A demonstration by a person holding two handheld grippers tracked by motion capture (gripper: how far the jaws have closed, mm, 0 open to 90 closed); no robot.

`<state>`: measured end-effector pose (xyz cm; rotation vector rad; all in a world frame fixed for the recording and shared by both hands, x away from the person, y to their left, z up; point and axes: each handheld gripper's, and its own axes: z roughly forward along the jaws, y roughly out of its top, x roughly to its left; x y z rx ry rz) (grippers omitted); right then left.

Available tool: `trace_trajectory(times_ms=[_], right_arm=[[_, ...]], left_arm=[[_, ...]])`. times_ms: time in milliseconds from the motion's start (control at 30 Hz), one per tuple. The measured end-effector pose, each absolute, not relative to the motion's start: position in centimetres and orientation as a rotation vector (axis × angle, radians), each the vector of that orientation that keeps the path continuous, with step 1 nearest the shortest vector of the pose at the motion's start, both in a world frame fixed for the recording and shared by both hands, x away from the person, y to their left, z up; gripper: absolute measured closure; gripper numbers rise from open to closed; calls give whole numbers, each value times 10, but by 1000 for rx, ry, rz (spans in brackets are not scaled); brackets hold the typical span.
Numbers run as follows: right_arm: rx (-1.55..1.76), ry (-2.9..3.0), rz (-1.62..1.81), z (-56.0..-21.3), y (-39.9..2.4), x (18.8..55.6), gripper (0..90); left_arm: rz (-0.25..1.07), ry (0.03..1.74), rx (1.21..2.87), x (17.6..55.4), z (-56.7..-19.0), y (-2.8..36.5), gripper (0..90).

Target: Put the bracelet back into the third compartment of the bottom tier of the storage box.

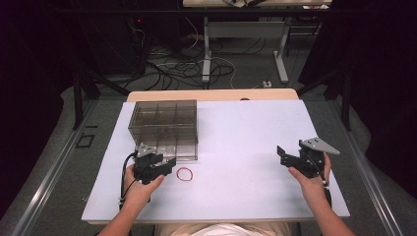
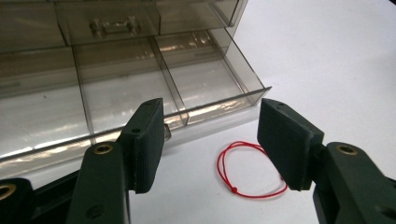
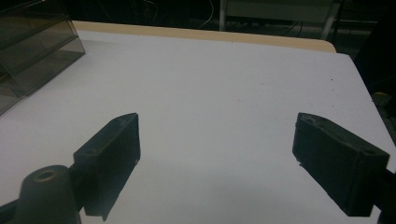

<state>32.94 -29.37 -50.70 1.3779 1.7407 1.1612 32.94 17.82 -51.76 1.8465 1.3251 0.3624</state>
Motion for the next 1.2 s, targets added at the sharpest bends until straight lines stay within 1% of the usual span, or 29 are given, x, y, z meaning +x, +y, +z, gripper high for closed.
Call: trace_trajectory(times_ms=[500, 700, 900, 933, 1200], right_arm=[[1393, 1747, 1162, -508, -294, 330, 147], [1391, 1742, 1170, -509, -293, 330, 147], [1402, 1752, 1165, -508, -293, 330, 146], [1400, 1750, 1170, -508, -293, 330, 147], [1405, 1734, 1178, -509, -293, 330, 147]], left_arm=[[229, 1448, 1868, 331, -516, 171, 482], [163, 1509, 1900, 333, -517, 167, 525], [123, 1557, 1873, 335, -519, 166, 560], [90, 1568, 1878, 336, -519, 168, 568], [72, 1604, 1872, 337, -523, 165, 621]])
